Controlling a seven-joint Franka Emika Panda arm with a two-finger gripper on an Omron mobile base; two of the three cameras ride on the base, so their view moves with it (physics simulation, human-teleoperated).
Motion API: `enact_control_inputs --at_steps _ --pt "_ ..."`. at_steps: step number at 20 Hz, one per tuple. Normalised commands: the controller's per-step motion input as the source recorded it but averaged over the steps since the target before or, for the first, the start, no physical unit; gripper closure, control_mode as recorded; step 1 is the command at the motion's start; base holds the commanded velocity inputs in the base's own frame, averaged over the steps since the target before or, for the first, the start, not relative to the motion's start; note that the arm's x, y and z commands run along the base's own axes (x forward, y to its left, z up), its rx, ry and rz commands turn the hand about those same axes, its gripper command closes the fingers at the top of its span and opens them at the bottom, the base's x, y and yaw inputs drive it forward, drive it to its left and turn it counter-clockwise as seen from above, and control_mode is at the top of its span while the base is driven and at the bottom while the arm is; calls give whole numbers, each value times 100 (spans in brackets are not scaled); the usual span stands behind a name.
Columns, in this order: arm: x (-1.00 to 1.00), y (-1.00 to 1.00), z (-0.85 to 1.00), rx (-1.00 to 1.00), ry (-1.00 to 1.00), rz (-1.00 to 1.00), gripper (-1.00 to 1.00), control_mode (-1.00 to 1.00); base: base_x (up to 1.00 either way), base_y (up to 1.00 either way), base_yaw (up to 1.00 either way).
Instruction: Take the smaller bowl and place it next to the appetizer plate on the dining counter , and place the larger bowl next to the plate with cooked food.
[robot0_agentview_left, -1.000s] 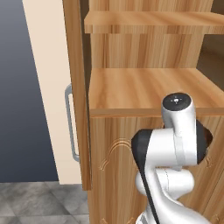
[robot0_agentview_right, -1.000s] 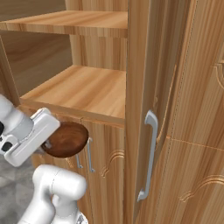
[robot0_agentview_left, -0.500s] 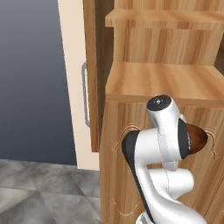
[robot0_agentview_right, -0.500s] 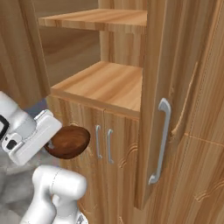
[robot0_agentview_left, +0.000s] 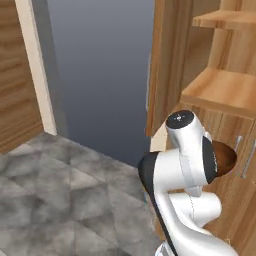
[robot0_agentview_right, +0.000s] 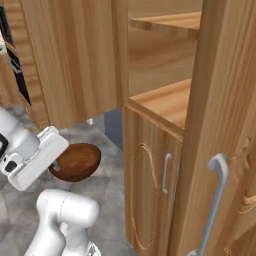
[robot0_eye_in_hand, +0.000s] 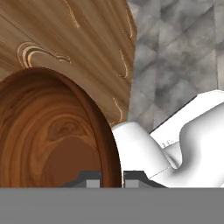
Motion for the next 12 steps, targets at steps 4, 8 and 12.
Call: enact_control_inputs --at_steps 4,8,12 --pt "0 0 0 0 0 0 100 100 -15 -2 74" --pt "0 0 0 0 0 0 100 100 -4 -1 72" --pt "0 0 0 0 0 0 100 100 0 0 67"
